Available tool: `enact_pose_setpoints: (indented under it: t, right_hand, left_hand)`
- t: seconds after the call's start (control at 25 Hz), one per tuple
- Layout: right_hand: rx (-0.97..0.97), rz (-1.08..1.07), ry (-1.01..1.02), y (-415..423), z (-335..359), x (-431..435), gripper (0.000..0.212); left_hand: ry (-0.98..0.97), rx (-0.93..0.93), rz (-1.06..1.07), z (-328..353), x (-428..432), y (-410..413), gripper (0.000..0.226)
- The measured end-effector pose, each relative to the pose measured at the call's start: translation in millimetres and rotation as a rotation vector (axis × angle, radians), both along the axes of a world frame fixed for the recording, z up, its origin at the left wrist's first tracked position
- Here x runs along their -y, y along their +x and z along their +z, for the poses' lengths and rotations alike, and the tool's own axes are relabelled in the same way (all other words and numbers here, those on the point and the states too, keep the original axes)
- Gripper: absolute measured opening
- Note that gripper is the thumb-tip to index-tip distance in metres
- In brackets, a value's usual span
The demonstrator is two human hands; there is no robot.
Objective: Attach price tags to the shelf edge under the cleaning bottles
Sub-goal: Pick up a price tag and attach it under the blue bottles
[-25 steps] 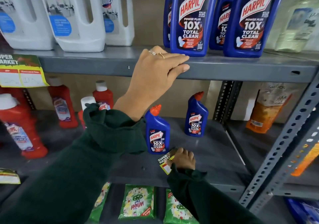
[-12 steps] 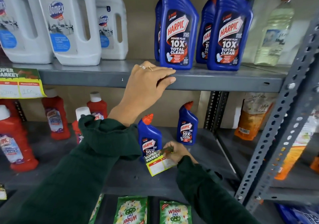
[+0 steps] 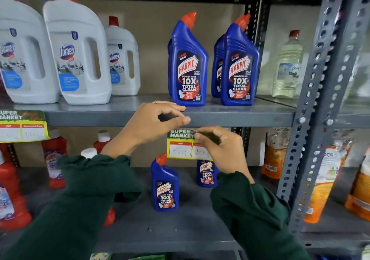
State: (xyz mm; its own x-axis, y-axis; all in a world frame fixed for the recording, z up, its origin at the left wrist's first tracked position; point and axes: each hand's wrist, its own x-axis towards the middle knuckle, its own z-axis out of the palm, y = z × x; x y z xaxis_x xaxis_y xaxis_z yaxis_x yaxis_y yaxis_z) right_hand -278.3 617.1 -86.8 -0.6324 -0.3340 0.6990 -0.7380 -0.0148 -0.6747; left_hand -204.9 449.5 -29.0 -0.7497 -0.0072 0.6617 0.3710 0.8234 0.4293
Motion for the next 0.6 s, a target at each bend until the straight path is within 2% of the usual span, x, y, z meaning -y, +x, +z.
enact_pose_setpoints:
  t: [0.16,0.28,0.32,0.4,0.52,0.6]
  right_hand:
    - [-0.154,-0.152,0.022,-3.6,15.2,-3.3,0.008]
    - [-0.524,-0.393,0.172,-11.4,18.6,-4.2,0.021]
    - [-0.587,-0.442,0.195,-16.2,18.9,-6.1,0.026]
    - [-0.569,-0.426,0.227,-22.9,20.8,-10.9,0.027]
    - [-0.487,-0.372,0.253,-24.4,23.4,-15.1,0.011]
    - [-0.453,-0.381,0.232,-23.3,24.7,-13.6,0.008]
  left_hand:
    - [0.030,0.010,0.031,-2.1,-5.4,-2.6,0.007]
    - [0.055,-0.054,0.126,-8.5,-12.6,-5.7,0.009]
    - [0.049,-0.077,0.158,-10.5,-15.8,-7.6,0.009]
    - [0.013,-0.121,0.203,-13.6,-22.0,-11.5,0.007]
    - [-0.013,-0.192,0.258,-16.5,-27.6,-16.6,0.008]
    - [-0.008,-0.227,0.278,-16.8,-29.5,-18.2,0.009]
